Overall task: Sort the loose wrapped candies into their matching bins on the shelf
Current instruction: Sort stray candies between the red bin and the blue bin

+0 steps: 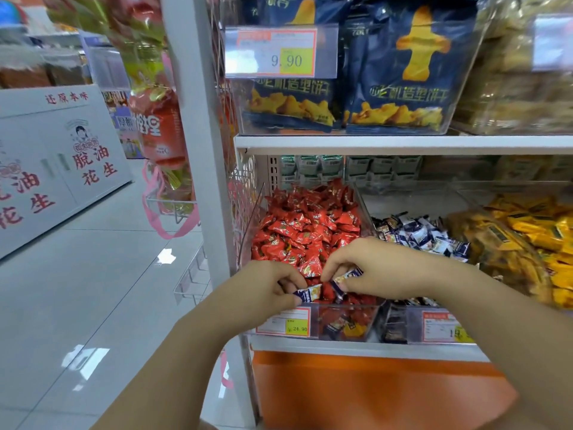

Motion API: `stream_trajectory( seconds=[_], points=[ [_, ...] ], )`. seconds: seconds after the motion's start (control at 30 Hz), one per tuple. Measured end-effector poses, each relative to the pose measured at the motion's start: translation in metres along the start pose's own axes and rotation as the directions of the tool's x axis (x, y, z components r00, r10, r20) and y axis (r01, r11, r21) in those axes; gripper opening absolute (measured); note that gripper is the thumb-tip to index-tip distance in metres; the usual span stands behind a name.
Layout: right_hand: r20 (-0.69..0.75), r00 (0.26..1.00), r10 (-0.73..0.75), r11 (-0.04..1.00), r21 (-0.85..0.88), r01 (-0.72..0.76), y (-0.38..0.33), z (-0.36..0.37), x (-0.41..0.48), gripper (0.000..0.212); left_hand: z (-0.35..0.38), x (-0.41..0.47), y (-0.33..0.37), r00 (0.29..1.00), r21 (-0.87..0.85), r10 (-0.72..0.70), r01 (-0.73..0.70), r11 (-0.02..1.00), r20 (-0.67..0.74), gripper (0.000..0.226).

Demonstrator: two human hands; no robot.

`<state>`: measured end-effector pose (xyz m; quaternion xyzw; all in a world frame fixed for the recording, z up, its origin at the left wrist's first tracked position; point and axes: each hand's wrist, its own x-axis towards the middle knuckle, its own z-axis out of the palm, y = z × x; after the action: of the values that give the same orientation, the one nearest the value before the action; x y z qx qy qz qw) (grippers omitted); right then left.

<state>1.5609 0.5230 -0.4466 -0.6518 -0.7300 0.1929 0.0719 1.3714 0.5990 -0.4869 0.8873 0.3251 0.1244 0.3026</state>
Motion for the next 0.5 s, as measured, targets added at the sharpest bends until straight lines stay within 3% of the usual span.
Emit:
stream_trajectory(
  seconds=[0.1, 0.23, 0.5],
  points=[
    [-0.055, 0.998, -0.028, 0.997, 0.065, 0.031, -0.002, 0.006, 0.001, 0.034, 0.002, 0.003, 0.004, 0.996, -0.011, 0.011, -0.012, 1.000, -0.088, 0.017],
    [-0.137, 0.989, -0.057, 0.989, 0.125, 0.074, -0.004, 0.015, 0.003, 0.037, 0.003, 0.008, 0.013, 0.978, -0.146, 0.066, -0.096, 0.985, -0.195, 0.019],
    [-0.399, 0.916, 0.032, 0.983, 0.177, 0.042, 0.014, 0.001, -0.007, 0.007, 0.010, 0.024, 0.030, 0.954, -0.254, 0.136, -0.207, 0.945, -0.268, 0.021]
  ],
)
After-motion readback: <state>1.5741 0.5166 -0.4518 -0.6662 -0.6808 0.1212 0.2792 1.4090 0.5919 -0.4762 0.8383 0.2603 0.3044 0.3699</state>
